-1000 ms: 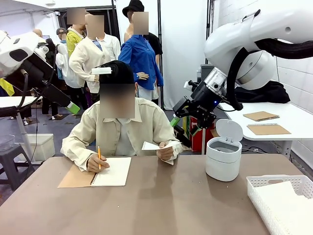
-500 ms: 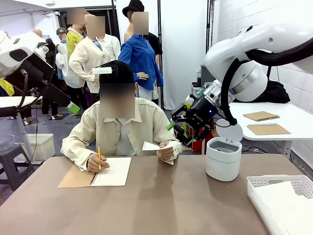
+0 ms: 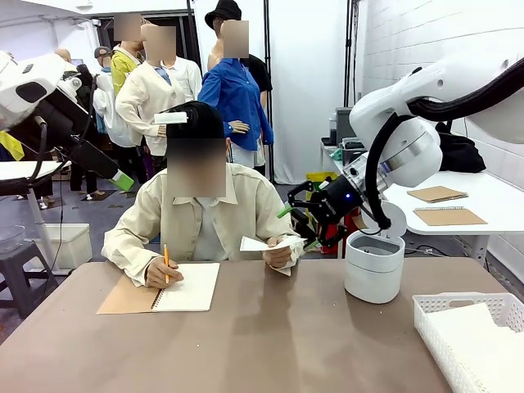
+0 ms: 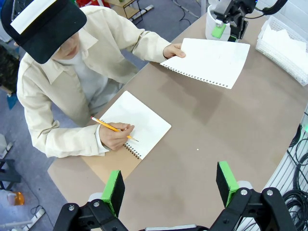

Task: Sort the paper based on its condition.
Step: If a person hands you a paper, place it in the Organizing basket , and if it's crumpled, put it in the Trash can.

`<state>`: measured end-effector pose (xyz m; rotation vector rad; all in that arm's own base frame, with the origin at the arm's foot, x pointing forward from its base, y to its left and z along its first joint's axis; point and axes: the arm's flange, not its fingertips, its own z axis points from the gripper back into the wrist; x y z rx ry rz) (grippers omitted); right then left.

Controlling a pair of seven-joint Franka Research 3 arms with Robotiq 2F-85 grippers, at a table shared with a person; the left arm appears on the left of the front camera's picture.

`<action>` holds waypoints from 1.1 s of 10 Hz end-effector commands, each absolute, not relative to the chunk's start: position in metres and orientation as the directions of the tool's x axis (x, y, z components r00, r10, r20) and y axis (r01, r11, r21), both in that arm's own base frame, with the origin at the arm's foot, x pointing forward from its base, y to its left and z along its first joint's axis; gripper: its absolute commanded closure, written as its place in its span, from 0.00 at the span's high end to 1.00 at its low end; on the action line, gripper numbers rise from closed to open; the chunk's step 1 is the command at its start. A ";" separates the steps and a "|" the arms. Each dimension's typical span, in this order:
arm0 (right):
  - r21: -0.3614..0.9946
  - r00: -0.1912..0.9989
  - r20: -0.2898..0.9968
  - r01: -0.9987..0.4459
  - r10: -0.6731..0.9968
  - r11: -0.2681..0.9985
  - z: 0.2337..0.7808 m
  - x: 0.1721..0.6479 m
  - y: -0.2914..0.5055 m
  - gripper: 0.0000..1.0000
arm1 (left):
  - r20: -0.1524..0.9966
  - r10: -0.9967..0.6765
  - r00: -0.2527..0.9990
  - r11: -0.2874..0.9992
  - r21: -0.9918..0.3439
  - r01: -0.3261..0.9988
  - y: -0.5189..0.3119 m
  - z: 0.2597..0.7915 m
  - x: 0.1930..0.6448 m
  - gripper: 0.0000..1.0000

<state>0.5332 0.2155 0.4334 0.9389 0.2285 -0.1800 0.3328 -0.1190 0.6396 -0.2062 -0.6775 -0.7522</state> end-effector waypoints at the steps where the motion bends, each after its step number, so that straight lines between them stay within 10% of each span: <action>1: 0.789 0.946 -0.317 0.302 -0.067 0.536 0.421 0.537 0.227 1.00 | 0.636 -0.557 0.534 0.722 0.053 0.690 -0.118 0.639 0.333 1.00; 7: 0.777 0.942 -0.333 0.305 -0.052 0.550 0.408 0.534 0.227 1.00 | 0.636 -0.557 0.534 0.722 0.053 0.690 -0.118 0.639 0.333 1.00; 11: 0.782 0.938 -0.340 0.318 -0.060 0.536 0.410 0.536 0.224 0.20 | 0.636 -0.557 0.534 0.722 0.053 0.690 -0.118 0.639 0.333 1.00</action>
